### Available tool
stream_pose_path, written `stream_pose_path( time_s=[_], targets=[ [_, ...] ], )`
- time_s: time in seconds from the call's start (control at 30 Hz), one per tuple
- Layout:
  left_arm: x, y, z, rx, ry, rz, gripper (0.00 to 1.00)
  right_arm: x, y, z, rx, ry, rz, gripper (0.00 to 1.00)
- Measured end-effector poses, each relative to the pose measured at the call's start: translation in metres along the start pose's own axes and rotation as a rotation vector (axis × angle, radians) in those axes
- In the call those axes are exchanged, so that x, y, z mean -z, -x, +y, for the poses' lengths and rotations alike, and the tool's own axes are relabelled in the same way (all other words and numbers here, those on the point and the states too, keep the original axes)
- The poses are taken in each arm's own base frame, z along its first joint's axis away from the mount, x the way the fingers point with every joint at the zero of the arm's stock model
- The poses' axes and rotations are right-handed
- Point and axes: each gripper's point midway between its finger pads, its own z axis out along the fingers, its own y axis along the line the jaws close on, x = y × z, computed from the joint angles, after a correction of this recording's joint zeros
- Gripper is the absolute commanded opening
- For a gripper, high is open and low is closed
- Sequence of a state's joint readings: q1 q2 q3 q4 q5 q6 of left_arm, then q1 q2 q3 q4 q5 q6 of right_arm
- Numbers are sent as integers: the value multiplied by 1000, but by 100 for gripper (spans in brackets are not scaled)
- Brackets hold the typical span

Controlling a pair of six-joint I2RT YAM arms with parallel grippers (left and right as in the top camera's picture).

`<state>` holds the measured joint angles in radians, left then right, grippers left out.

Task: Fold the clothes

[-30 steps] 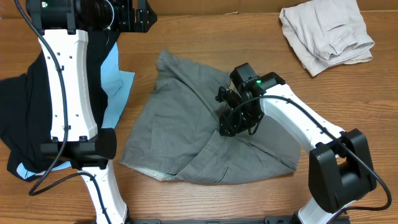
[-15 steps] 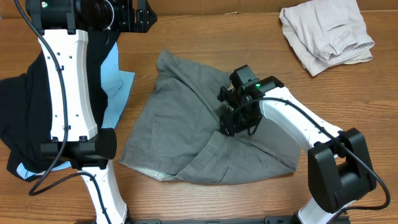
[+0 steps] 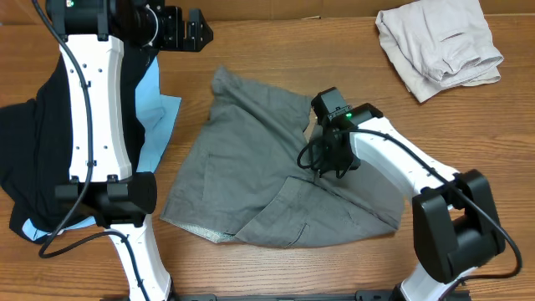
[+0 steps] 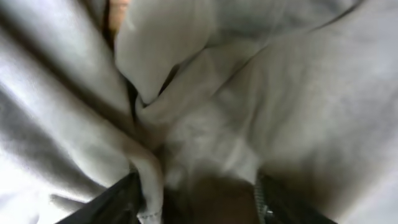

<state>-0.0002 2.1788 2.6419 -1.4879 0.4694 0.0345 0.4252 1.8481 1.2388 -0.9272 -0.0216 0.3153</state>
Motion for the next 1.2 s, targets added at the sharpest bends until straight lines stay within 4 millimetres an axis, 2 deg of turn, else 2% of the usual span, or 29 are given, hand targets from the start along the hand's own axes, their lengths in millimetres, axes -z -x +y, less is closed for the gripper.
stream_pose_path(
  time_s=[0.17, 0.27, 0.43, 0.53, 0.63, 0.77, 0.83, 0.9, 1.03, 1.1, 1.2],
  targets=[
    [-2, 0, 1, -4, 0, 3, 100, -30, -7, -2, -17, -3, 38, 65],
    [-2, 1, 1, -12, 0, -3, 100, -31, 7, 4, -10, 20, -18, 65],
    [-2, 3, 1, -25, 0, -11, 100, -33, 58, 16, 25, 86, -202, 72],
    [-2, 5, 1, -30, 1, -17, 100, -33, 88, 15, 46, 105, -298, 74],
    [-2, 7, 1, -34, 2, -26, 100, -32, 114, 7, 47, 118, -364, 75],
    [-2, 9, 1, -38, 1, -33, 100, -28, 143, -14, 10, 121, -397, 74],
    [-2, 9, 1, -39, 2, -35, 100, -20, 159, -25, -15, 129, -406, 74],
    [-2, 10, 1, -42, 2, -40, 100, -3, 177, -34, -34, 136, -424, 75],
    [-2, 13, 1, -46, 2, -48, 100, 49, 204, -36, -31, 142, -457, 82],
    [-2, 13, 1, -47, 2, -51, 100, 77, 211, -31, -19, 148, -467, 90],
    [-2, 14, 1, -48, 3, -52, 100, 105, 199, -29, -17, 134, -408, 100]
  ],
)
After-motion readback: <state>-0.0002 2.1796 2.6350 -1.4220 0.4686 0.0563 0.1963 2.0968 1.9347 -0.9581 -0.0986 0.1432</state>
